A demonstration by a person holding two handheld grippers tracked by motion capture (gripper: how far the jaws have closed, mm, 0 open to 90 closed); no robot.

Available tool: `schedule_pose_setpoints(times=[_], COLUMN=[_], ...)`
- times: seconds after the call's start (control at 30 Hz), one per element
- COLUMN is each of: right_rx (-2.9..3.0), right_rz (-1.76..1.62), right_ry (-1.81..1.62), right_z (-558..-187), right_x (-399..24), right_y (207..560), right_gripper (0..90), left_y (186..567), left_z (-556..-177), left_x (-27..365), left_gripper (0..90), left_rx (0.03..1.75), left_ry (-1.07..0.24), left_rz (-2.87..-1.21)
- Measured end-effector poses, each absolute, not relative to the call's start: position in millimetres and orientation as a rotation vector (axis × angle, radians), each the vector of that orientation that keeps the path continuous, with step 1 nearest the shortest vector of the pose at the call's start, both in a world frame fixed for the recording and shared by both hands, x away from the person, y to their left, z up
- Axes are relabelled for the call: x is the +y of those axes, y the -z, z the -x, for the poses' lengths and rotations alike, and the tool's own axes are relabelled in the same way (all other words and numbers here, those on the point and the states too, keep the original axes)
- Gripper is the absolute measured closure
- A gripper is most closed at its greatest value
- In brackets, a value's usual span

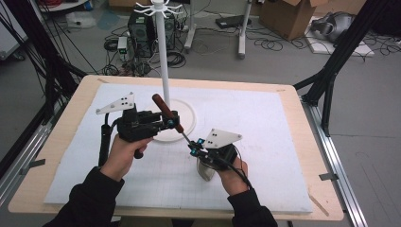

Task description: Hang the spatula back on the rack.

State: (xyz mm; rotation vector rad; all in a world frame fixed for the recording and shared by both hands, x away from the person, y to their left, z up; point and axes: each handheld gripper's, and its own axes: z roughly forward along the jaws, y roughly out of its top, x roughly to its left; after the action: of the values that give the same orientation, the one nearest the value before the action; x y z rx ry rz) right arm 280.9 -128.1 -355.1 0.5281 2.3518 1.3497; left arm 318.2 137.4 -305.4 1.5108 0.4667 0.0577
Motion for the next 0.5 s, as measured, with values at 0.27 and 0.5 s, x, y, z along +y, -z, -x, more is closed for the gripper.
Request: schedule_pose_setpoints(times=[0.27,0.5], right_rx=[2.349,2.367], right_rz=[-0.467,-0.431], right_ry=[-1.434,-1.507], right_z=[-282,-285], right_x=[-130,-132], right_y=[347,346], right_gripper=[83.9,82.9], left_y=[293,284], left_z=[-314,-312], left_x=[137,134], left_gripper=[73.2,73.3], left_rx=[0.386,0.335], left_ry=[-0.073,-0.083], left_rz=[-1.508,-1.541])
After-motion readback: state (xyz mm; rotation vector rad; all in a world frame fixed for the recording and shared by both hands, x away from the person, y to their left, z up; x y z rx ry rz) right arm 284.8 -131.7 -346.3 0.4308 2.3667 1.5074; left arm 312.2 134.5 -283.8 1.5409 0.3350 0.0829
